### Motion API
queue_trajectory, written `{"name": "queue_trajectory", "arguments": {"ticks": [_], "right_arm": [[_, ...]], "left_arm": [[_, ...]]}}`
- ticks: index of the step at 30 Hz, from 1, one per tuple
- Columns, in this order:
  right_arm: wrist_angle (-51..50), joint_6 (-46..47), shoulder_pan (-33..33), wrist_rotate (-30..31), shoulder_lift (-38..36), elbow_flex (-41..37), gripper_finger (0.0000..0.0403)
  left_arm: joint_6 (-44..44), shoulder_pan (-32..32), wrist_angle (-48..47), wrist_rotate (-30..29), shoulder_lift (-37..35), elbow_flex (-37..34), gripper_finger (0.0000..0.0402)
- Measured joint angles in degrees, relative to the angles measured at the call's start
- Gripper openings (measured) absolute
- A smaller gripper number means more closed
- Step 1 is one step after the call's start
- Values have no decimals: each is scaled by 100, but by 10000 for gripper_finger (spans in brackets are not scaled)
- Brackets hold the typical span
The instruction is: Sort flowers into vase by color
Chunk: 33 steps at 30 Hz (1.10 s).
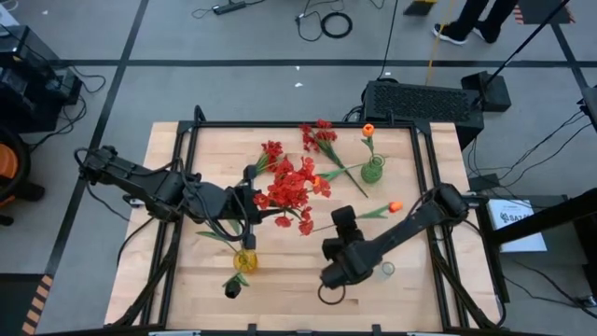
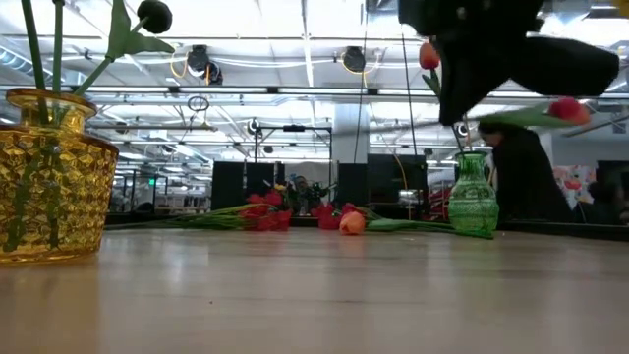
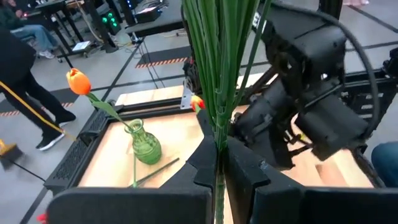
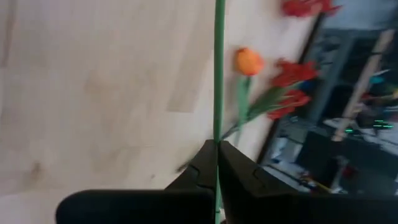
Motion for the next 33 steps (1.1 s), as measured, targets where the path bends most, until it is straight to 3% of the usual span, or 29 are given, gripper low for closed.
{"name": "queue_trajectory", "arguments": {"ticks": [11, 27, 33], "right_arm": [[-323, -584, 27, 2373, -284, 655, 0], [-594, 583, 280, 1993, -440, 848, 0], [-572, 677, 451, 1315, -440, 848, 0]], "left_arm": [[-925, 44, -40, 31, 156, -7, 20], [-1273, 442, -458, 213, 794, 0, 20], [-1282, 575, -489, 227, 742, 45, 20]]}}
